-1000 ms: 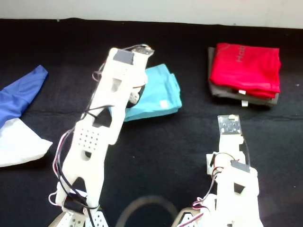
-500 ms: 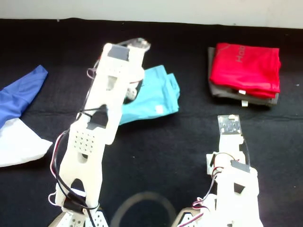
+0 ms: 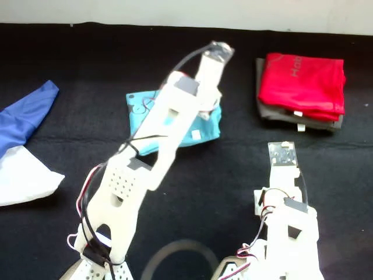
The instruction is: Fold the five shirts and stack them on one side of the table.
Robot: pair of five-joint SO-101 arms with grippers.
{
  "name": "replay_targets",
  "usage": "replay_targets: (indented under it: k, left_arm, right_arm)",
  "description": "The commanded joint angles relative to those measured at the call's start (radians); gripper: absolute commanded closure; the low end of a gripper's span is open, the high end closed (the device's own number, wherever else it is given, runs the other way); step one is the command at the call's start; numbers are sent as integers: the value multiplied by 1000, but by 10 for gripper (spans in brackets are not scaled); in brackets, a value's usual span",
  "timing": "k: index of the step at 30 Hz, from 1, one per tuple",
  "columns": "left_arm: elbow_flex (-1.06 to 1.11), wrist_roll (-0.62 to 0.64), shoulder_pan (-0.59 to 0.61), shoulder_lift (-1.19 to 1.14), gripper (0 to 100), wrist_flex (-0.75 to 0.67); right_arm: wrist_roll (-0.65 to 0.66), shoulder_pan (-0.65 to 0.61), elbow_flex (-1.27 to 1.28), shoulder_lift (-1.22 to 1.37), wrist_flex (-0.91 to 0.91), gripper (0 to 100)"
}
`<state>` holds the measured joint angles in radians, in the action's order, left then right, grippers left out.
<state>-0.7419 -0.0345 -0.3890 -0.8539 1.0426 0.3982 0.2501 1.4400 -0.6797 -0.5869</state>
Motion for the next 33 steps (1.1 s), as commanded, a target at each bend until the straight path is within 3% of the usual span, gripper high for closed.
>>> replay_targets:
  k: [1, 11, 15, 24, 29, 33]
  left_arm:
    - [67, 2, -27, 62, 991, -135]
    - [-45, 6, -74, 73, 991, -103]
    - [-206, 6, -74, 73, 989, 83]
    - [-699, 2, -64, 73, 987, 713]
    - [-720, 5, 19, 157, 987, 753]
    - [-493, 5, 94, 430, 987, 753]
  right_arm:
    - [3, 8, 24, -1, 15, 992]
    - [3, 8, 24, -1, 15, 992]
    - [3, 8, 24, -1, 15, 992]
    - [3, 7, 18, -1, 10, 992]
    - [3, 8, -76, -2, -91, 992]
    - [3, -4, -297, -2, -311, 992]
